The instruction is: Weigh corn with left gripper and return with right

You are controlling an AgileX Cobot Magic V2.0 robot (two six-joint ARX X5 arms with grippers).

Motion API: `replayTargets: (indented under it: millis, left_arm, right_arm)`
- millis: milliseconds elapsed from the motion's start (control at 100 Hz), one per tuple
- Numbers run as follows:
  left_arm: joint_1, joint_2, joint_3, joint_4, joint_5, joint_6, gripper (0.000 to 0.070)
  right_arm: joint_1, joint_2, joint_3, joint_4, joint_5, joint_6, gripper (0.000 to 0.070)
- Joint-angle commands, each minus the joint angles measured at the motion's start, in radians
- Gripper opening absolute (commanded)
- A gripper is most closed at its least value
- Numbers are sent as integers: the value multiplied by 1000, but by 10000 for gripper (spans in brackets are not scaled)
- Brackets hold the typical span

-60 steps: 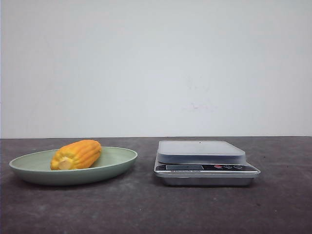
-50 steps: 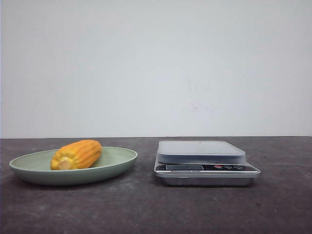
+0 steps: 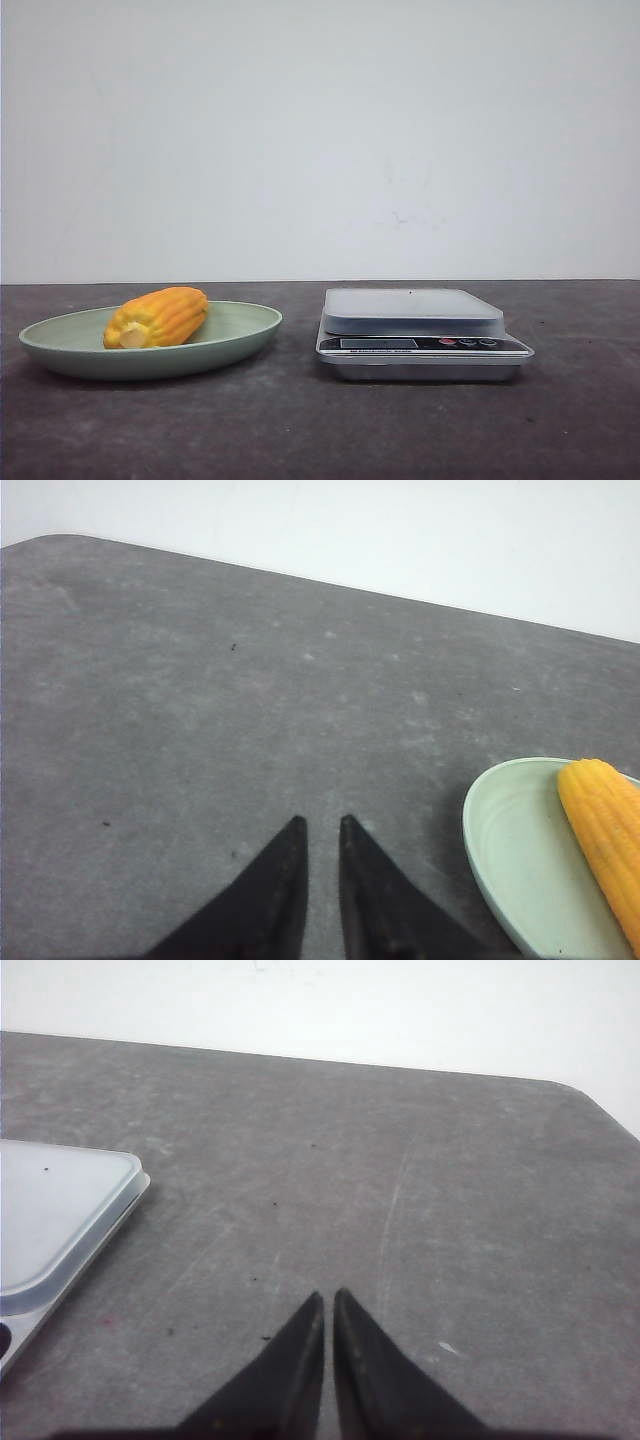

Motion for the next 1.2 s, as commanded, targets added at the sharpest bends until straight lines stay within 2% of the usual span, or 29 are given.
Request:
replayTargets:
  millis: [0,830,950,1190]
  left_arm:
    - [-2,-2,-18,-6,1,5,17]
    - [-2,-2,-18,-6,1,5,17]
    - [-2,-2,-18,-6,1,6,17]
    - [-2,-2,-18,-5,0,6,17]
  right_arm:
    - [0,0,-4,10,2,-5,11]
    - [0,0,-4,14,0,-3,11]
    - [2,0,-4,-6,-10,52,11]
    - [2,0,-4,-5,-19,56,11]
